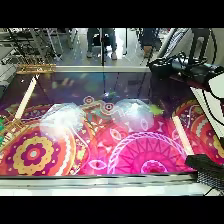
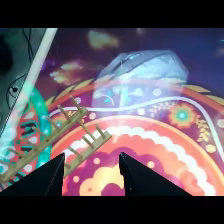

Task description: Fold the clothes and pants, and hang the long-sleeved shirts on hangers.

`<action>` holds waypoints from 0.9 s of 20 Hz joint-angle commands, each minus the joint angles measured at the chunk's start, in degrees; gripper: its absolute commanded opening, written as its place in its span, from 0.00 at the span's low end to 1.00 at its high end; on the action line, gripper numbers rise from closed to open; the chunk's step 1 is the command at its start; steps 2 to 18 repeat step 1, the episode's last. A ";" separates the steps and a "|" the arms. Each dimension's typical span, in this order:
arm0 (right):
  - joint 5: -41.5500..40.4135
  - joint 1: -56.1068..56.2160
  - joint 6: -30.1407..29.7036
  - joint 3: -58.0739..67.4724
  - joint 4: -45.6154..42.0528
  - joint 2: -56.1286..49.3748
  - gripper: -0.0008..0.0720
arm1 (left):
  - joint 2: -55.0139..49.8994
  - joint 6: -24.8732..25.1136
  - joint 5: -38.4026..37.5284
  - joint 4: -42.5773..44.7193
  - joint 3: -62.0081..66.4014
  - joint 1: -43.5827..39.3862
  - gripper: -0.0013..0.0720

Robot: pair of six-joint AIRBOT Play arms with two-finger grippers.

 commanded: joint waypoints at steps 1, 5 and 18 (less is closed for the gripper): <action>-1.73 0.55 -0.57 -0.11 0.07 -0.04 0.61 | -0.04 -0.13 -0.09 0.22 -0.02 0.00 0.50; -1.73 0.55 -0.57 -0.11 0.07 -0.04 0.61 | -0.04 -0.13 -0.09 0.22 -0.02 0.00 0.50; -1.73 0.55 -0.57 -0.11 0.07 -0.04 0.61 | -0.04 -0.13 -0.09 0.22 -0.02 0.00 0.50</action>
